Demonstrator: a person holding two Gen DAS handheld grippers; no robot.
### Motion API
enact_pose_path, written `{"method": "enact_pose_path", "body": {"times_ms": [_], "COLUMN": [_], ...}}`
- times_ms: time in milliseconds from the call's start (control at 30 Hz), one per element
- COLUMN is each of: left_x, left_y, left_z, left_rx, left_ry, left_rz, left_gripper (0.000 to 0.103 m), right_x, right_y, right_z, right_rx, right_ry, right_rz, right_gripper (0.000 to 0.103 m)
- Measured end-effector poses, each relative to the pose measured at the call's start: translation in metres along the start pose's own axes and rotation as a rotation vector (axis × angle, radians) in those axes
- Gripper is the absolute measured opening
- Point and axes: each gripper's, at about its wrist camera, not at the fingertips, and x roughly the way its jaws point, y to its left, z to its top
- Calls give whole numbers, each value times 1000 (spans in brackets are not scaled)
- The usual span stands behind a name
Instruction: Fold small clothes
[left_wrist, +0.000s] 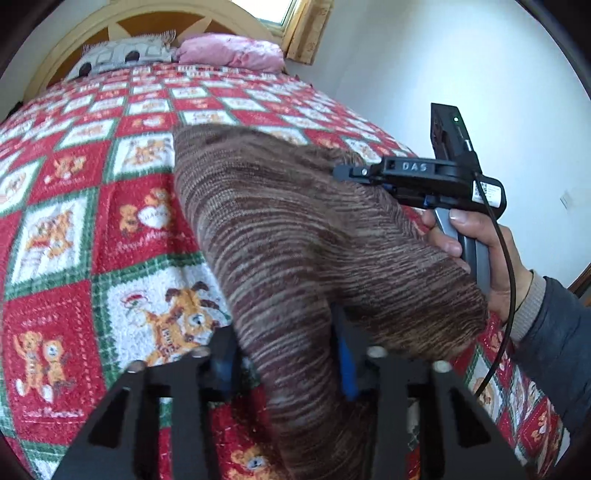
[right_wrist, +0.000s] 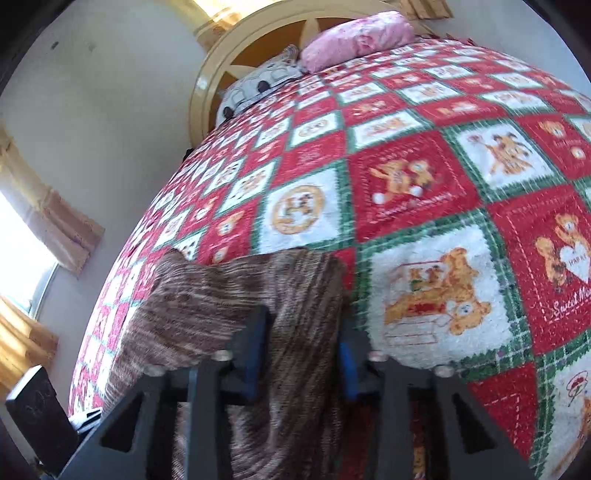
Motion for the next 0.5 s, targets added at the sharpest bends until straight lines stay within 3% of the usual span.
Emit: {"method": "enact_pose_path", "body": {"times_ms": [200, 333, 500], "left_x": [-18, -38, -77], "left_y": [-2, 0, 2], "left_z": [-2, -5, -19], "left_rx": [-29, -48, -19], "left_ry": [-9, -27, -58], "left_rz": [-10, -25, 19], "left_gripper": [27, 26, 26], "right_x": [-19, -35, -52], "right_y": [22, 45, 91], "right_z": [-1, -2, -12], "right_rx": [-15, -35, -77], "right_ry": [-58, -78, -99], "right_rz": [-32, -5, 58], "right_gripper": [23, 21, 19]}}
